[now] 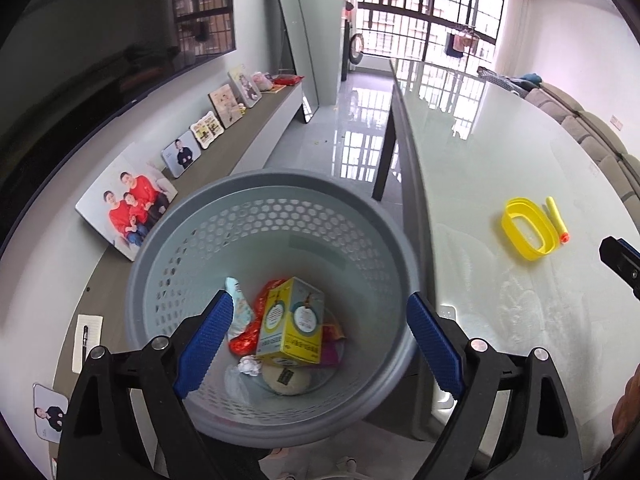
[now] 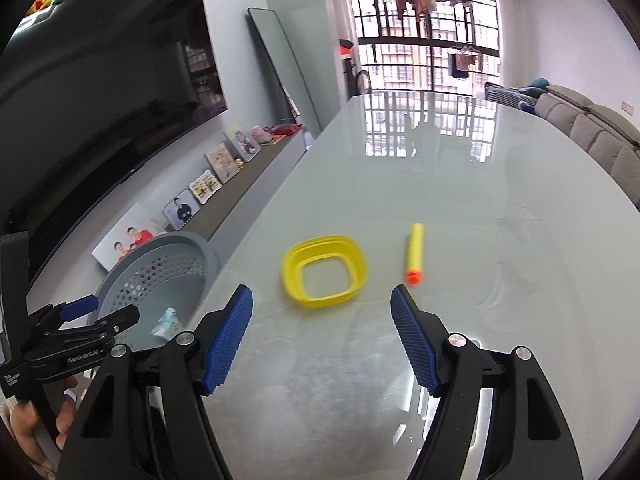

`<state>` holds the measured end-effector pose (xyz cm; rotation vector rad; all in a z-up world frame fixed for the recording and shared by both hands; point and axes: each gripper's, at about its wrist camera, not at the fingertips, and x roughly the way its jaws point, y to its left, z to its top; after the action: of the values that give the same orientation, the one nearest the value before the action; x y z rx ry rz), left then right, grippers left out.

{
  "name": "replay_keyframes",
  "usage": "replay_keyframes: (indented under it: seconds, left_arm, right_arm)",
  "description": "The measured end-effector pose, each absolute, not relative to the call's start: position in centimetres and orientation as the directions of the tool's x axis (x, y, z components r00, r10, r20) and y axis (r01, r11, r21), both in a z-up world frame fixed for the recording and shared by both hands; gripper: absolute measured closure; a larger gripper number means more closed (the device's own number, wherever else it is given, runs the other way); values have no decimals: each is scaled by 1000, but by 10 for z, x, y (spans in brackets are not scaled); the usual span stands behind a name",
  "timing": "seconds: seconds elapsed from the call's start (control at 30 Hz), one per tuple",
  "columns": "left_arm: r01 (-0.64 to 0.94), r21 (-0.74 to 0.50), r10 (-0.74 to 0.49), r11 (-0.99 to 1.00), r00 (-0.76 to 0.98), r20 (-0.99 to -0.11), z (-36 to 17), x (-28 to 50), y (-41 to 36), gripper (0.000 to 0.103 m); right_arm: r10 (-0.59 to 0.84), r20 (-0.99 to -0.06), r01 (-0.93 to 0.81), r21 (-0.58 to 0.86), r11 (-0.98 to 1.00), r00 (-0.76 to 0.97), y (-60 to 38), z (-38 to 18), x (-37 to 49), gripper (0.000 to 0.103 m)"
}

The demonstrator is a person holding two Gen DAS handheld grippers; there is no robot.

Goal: Collect trash
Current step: 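Move both grippers back toward the yellow lid and dart on the table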

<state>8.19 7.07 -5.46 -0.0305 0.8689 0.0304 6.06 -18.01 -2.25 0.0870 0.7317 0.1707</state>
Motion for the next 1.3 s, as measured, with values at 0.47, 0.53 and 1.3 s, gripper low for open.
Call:
replay_keyframes:
  seconds: [0.47, 0.53, 1.3]
  left_arm:
    - [62, -54, -82, 997, 660, -747, -45, 114, -8, 14]
    - [67, -57, -87, 996, 655, -750, -46, 118, -14, 14]
    - [90, -67, -109, 994, 637, -763, -59, 131, -27, 14]
  right_arm:
    - [129, -709, -68, 114, 991, 694, -243, -37, 108, 32]
    - [133, -727, -70, 117, 991, 673, -246, -43, 120, 32]
    - [31, -813, -52, 0, 999, 581, -219, -77, 176, 65]
